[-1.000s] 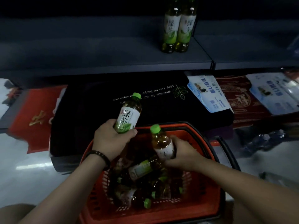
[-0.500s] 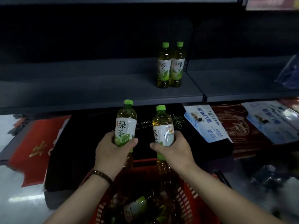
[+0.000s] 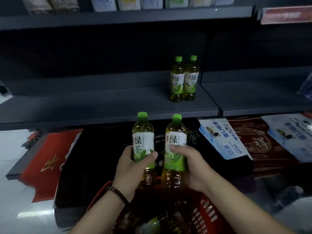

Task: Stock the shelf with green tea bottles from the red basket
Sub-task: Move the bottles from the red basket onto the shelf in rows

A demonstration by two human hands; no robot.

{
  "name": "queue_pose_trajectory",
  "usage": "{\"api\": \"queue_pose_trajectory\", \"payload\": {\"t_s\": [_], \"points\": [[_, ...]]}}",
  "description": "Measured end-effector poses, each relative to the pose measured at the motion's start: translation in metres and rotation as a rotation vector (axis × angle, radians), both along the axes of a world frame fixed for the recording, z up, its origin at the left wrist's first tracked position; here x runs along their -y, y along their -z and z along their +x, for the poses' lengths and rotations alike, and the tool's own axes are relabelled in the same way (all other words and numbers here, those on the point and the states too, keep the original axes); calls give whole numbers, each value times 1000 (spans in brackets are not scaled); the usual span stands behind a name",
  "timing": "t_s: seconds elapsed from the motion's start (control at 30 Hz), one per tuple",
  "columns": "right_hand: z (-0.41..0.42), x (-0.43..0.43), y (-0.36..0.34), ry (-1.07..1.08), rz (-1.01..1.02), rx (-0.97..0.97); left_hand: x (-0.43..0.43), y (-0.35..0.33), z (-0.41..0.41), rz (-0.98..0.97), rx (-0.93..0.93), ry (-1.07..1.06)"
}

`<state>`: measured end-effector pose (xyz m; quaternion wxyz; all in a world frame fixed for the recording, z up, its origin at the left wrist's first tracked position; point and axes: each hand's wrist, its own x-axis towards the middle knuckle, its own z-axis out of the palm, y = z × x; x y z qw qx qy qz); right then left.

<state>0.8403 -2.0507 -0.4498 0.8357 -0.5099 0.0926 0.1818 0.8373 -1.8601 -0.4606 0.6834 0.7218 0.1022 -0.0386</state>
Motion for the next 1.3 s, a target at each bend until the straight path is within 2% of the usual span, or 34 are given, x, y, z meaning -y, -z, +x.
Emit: {"api": "queue_pose_trajectory", "payload": {"t_s": [0.1,0.23,0.33,0.5,0.63,0.73,0.93,1.07,1.3], "points": [[5,4,-9,-15,70,-57,2,-7,2,-79,-14,75],[16,12,-19,24,72,131,8,-16,10,-273,-68,122],[23,22,-24,121,43,197,11,-24,22,-278,-26,161],[38,37,-35,240,-129,303,9,-45,54,-294,28,201],[65,48,-48,256,-257,387,19,-65,89,-339,56,143],[92,56,-53,269,-374,424,27,-70,124,-282,90,134],[150,64,-52,288,-695,537,30,-58,192,10,203,149],[196,45,-47,289,-684,621,25,-57,241,52,273,190],[254,6,-32,335,-833,804,12,-40,297,181,352,72]]}}
